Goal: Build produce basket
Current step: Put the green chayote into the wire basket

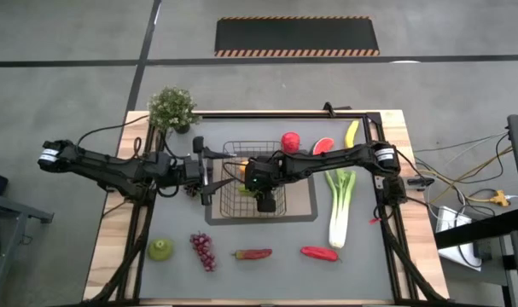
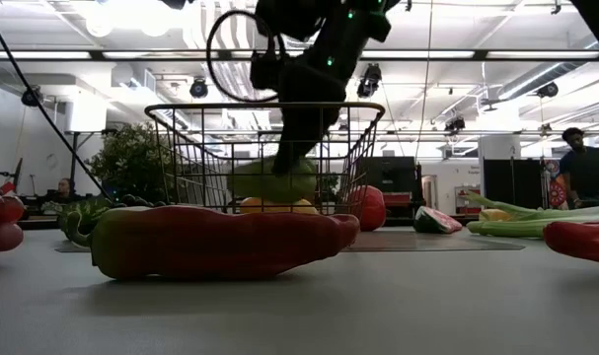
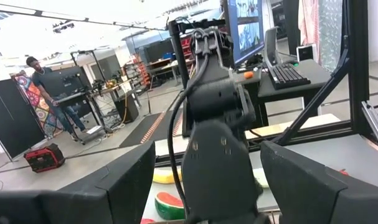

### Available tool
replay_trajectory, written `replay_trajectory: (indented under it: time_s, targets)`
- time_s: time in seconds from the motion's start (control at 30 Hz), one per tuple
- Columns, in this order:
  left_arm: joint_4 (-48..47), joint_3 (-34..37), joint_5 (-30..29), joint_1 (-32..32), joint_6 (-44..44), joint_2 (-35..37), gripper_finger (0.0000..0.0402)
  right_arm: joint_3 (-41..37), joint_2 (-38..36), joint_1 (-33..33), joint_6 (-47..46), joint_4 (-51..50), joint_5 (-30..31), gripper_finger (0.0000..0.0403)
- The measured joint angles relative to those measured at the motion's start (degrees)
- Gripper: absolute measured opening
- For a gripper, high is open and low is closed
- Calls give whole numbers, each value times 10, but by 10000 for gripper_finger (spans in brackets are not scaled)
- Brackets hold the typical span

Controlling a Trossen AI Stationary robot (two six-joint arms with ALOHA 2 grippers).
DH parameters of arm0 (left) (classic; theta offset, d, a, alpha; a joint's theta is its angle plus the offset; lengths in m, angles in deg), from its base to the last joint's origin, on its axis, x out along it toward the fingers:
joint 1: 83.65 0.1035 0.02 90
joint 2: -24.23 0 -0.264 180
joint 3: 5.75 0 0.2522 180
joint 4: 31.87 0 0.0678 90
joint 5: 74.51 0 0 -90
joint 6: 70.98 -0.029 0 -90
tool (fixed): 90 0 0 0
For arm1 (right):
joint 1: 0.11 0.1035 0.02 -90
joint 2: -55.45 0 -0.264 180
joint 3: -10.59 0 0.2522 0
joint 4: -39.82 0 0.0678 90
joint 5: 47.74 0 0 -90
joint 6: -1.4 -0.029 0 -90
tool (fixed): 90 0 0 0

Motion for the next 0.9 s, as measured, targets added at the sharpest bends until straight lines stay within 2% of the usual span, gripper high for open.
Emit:
replay_trajectory:
  time_s: [0.27, 0.47, 0.63, 0.9]
  targets:
    - [0, 1, 0, 0, 0, 2, 272, 0, 25, 0, 7, -2, -31, 226]
    - [0, 3, 0, 0, 0, 2, 272, 0, 24, 0, 7, -10, -33, 226]
    - [0, 3, 0, 0, 0, 2, 272, 0, 23, -1, 7, -15, -73, 226]
    - [0, 3, 0, 0, -1, 2, 272, 0, 24, -1, 12, -27, -85, 227]
